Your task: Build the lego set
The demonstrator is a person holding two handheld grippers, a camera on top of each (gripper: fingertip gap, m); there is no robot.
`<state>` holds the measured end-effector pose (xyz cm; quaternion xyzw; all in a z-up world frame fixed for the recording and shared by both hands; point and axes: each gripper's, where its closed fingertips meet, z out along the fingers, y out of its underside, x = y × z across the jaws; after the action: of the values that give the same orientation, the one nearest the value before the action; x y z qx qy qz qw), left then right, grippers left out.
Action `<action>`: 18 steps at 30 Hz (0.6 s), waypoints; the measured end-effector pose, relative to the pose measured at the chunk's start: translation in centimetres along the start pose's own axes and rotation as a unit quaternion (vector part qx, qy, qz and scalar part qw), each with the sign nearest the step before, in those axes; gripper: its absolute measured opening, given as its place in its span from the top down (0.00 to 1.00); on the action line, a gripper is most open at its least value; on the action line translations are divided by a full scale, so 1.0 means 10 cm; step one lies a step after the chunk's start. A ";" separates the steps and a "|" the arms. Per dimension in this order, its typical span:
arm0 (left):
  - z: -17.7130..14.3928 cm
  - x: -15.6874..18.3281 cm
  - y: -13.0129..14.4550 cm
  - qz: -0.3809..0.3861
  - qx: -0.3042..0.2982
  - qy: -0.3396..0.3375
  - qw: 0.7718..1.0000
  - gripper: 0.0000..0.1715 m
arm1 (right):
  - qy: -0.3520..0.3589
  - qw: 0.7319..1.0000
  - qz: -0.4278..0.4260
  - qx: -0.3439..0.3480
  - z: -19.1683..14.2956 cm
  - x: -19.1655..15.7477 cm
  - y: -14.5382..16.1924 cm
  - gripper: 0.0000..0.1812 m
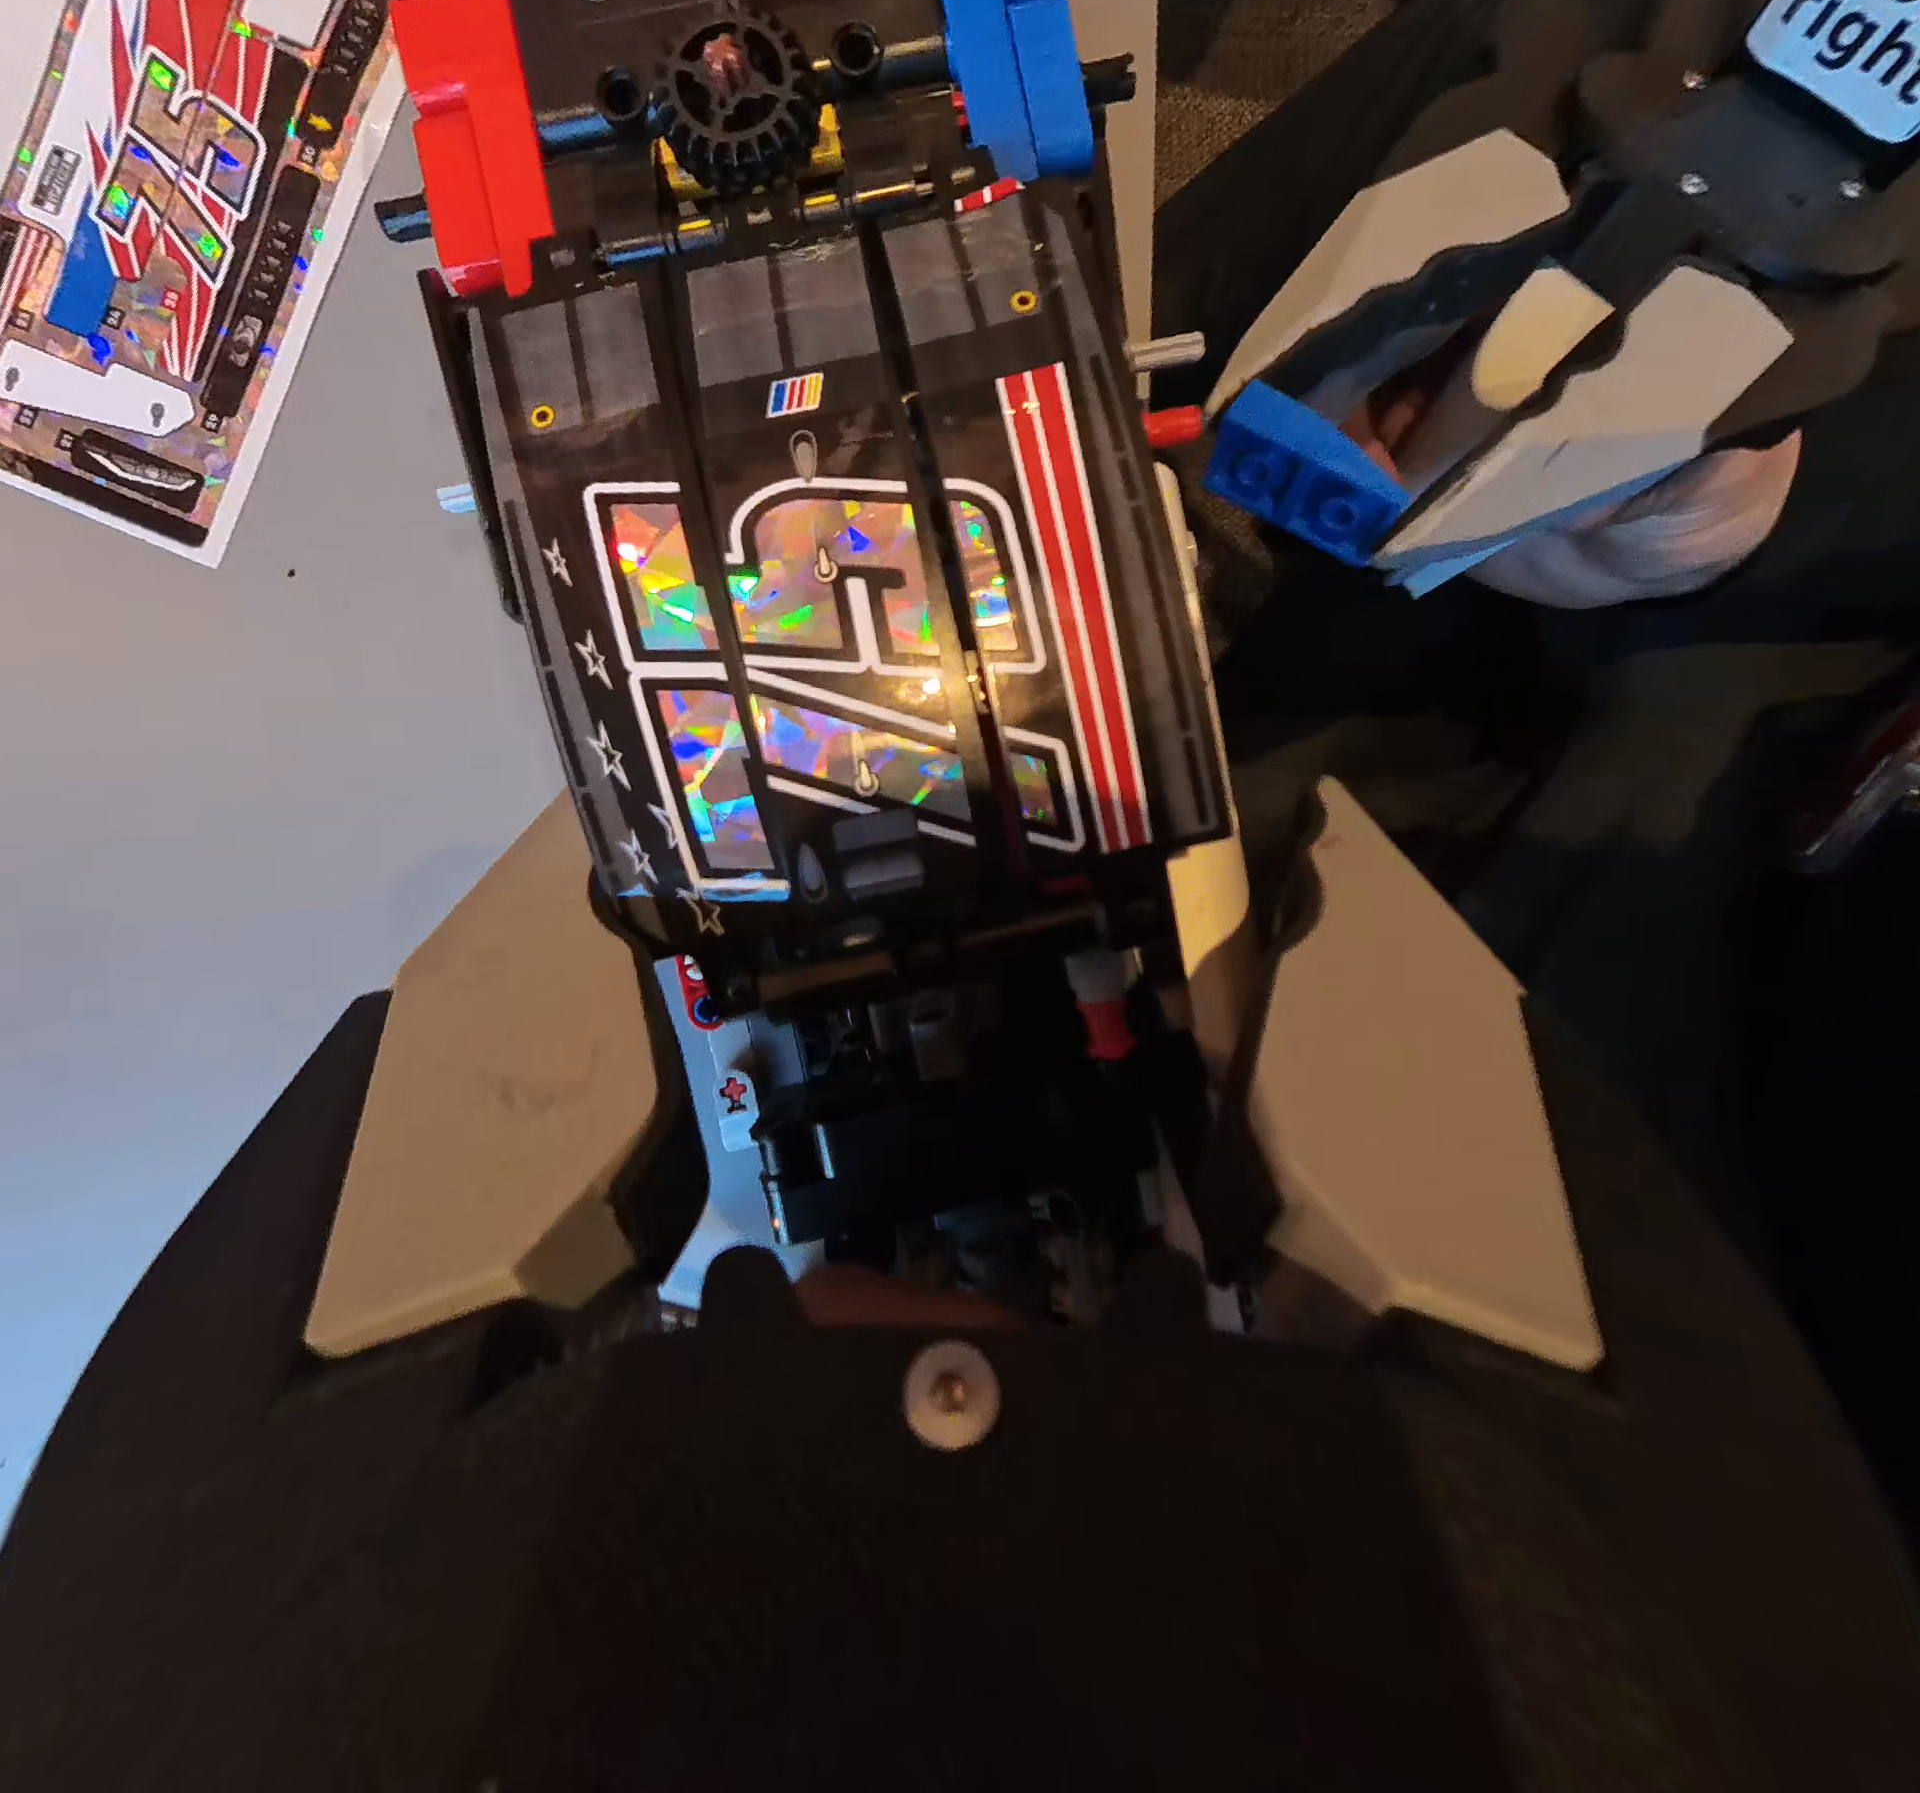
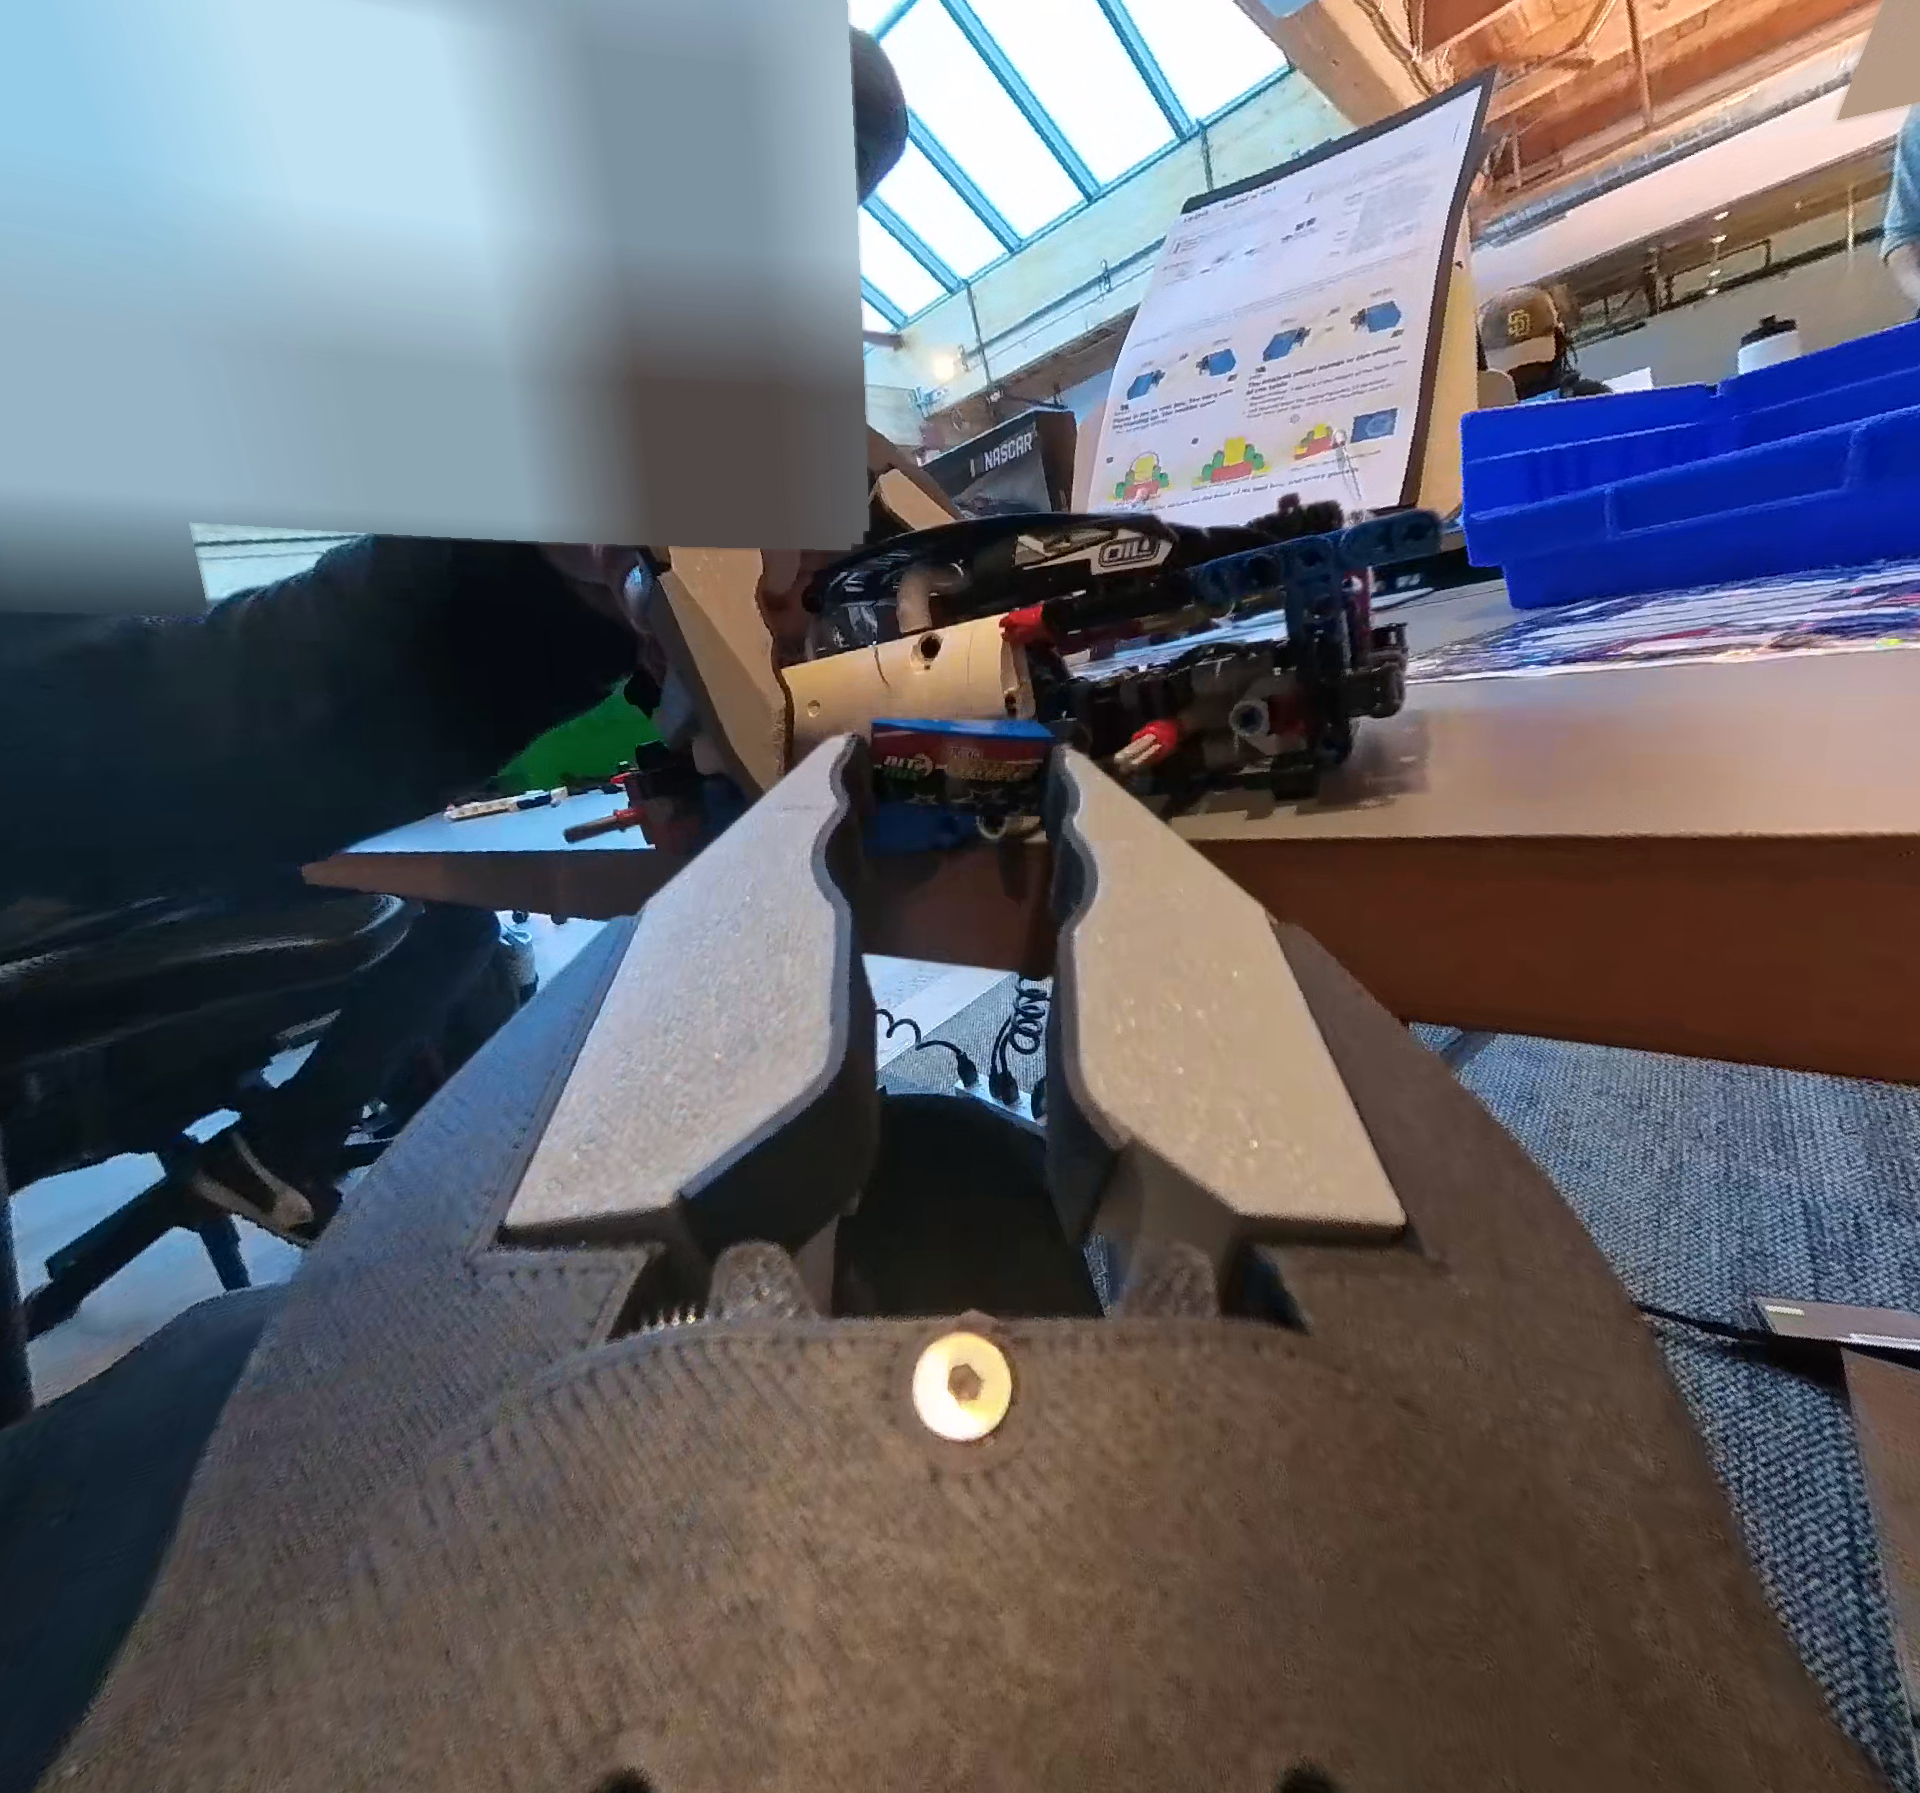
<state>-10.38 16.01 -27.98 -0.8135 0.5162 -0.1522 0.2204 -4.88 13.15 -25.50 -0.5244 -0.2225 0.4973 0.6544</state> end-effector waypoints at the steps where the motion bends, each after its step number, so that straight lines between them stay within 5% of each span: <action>1: 0.00 0.00 0.00 0.000 0.000 -0.001 1.000 0.29 | 0.000 1.000 0.000 -0.001 0.00 0.00 0.01 0.82; 18: 0.00 -0.01 -0.03 -0.010 0.021 -0.019 1.000 0.30 | 0.054 0.993 -0.095 -0.049 0.11 -0.01 0.09 0.82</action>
<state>-10.20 16.19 -27.79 -0.8168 0.5003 -0.1495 0.2453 -6.25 13.50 -25.91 -0.5581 -0.2601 0.3925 0.6833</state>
